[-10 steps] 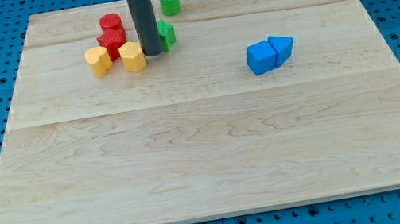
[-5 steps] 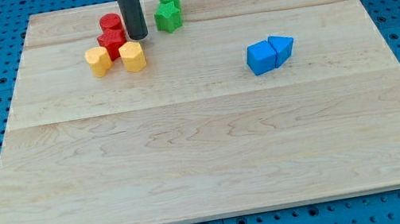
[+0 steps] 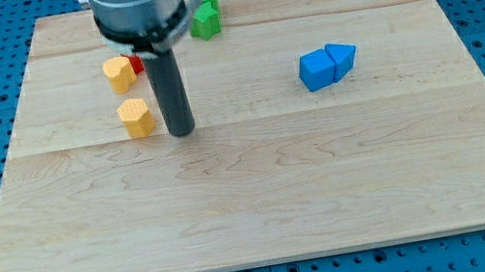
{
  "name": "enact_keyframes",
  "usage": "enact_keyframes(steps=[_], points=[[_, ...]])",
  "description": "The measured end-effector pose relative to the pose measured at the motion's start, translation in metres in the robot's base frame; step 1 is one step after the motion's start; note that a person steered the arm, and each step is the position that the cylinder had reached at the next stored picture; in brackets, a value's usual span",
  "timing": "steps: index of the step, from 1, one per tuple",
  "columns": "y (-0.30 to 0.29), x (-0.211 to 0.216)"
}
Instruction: Move the yellow blocks to the bottom right side of the green blocks
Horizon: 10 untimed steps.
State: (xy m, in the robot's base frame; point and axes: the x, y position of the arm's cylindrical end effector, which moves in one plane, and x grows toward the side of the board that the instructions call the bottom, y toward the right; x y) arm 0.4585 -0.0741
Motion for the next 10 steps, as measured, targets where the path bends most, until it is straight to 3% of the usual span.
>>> enact_keyframes(steps=[1, 2, 3, 4, 7, 8, 9, 10], points=[[-0.064, 0.005], [-0.055, -0.032], [0.001, -0.093], [-0.022, -0.077], [-0.043, -0.141], [-0.024, -0.163], [0.041, -0.145], [0.050, -0.114]])
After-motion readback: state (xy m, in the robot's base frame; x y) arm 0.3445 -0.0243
